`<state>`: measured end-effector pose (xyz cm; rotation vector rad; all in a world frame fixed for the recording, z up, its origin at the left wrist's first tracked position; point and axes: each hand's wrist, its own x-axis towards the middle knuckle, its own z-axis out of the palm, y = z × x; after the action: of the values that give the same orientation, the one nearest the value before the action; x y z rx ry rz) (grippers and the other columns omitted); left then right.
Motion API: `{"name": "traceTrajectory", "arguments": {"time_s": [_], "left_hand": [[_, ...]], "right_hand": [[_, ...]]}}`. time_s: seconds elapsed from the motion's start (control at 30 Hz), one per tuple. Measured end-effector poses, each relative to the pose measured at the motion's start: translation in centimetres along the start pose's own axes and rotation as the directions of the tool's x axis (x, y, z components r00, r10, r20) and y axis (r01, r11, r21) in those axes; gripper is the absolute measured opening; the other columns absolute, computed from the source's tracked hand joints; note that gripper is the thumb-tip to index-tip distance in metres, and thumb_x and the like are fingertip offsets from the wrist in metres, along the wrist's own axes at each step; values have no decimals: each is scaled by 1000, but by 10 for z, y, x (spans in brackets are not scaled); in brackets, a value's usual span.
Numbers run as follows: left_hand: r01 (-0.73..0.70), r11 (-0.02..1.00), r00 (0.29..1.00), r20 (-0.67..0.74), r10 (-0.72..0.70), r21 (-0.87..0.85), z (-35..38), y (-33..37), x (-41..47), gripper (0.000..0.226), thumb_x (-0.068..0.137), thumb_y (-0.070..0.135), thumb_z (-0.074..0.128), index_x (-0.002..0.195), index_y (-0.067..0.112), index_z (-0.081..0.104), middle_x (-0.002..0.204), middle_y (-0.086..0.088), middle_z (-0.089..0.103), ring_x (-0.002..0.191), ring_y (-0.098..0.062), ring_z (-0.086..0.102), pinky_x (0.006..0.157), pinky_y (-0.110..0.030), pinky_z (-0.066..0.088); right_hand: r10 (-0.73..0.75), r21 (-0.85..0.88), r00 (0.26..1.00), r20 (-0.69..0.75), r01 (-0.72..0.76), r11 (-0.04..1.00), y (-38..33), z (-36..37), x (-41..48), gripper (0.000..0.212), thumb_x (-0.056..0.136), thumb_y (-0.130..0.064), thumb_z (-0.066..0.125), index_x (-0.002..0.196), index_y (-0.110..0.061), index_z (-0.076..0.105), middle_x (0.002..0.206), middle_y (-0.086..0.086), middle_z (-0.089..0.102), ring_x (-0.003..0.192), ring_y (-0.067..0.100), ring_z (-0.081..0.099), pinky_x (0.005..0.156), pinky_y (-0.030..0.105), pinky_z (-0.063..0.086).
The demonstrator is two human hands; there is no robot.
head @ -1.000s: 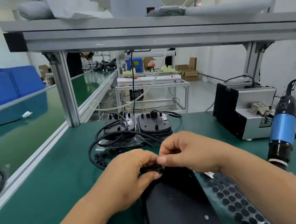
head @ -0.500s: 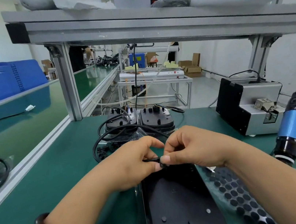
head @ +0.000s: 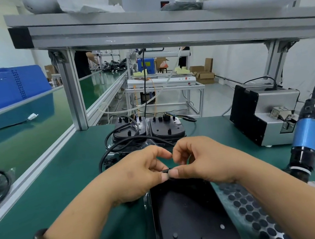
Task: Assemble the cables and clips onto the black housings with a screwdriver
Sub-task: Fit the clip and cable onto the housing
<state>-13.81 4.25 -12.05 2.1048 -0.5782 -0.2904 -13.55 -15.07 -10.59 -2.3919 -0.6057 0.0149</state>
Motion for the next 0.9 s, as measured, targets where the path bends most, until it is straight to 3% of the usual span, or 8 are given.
{"name": "traceTrajectory", "arguments": {"time_s": [0.17,0.3,0.4,0.53,0.7,0.9], "left_hand": [[29,998,996,-88,-23,62,1,2,0,31,88,18,64,108,34,47,78,19,69,69,-5,56,70,-28,47],[22,984,989,-151,5,179,2,6,0,26,87,26,65,100,34,45,78,19,68,62,1,55,62,-21,45],[27,962,981,-195,27,271,4,7,1,23,87,30,66,94,33,44,79,12,67,63,1,55,60,-18,41],[17,981,982,-186,20,191,4,9,1,24,87,22,64,94,32,44,78,11,65,58,-1,52,56,-20,41],[-15,960,990,-132,54,278,4,10,-1,34,87,20,61,110,39,43,94,17,68,88,-7,63,83,-31,52],[-21,951,982,-174,78,309,8,6,-2,30,88,19,62,105,40,49,86,17,67,82,-1,61,82,-31,52]], "right_hand": [[-25,-36,996,82,28,999,0,-1,0,14,83,-39,72,73,-35,63,60,-30,58,56,-14,51,53,3,35],[-49,-21,994,96,51,998,5,2,3,11,85,-38,69,77,-34,62,74,-19,59,69,-11,52,65,6,39],[-76,51,993,89,71,996,7,3,5,9,86,-32,69,80,-34,63,78,-21,61,73,-8,54,70,8,41],[-54,31,994,94,52,998,9,3,5,16,89,-33,65,74,-35,60,73,-21,58,69,-8,50,66,8,38],[-27,135,993,115,12,991,11,2,9,18,90,-24,66,73,-28,61,66,-17,56,61,-4,46,63,13,39],[-9,70,988,153,-1,998,11,0,8,17,91,-29,63,75,-26,62,68,-13,53,64,4,44,68,24,37]]}}
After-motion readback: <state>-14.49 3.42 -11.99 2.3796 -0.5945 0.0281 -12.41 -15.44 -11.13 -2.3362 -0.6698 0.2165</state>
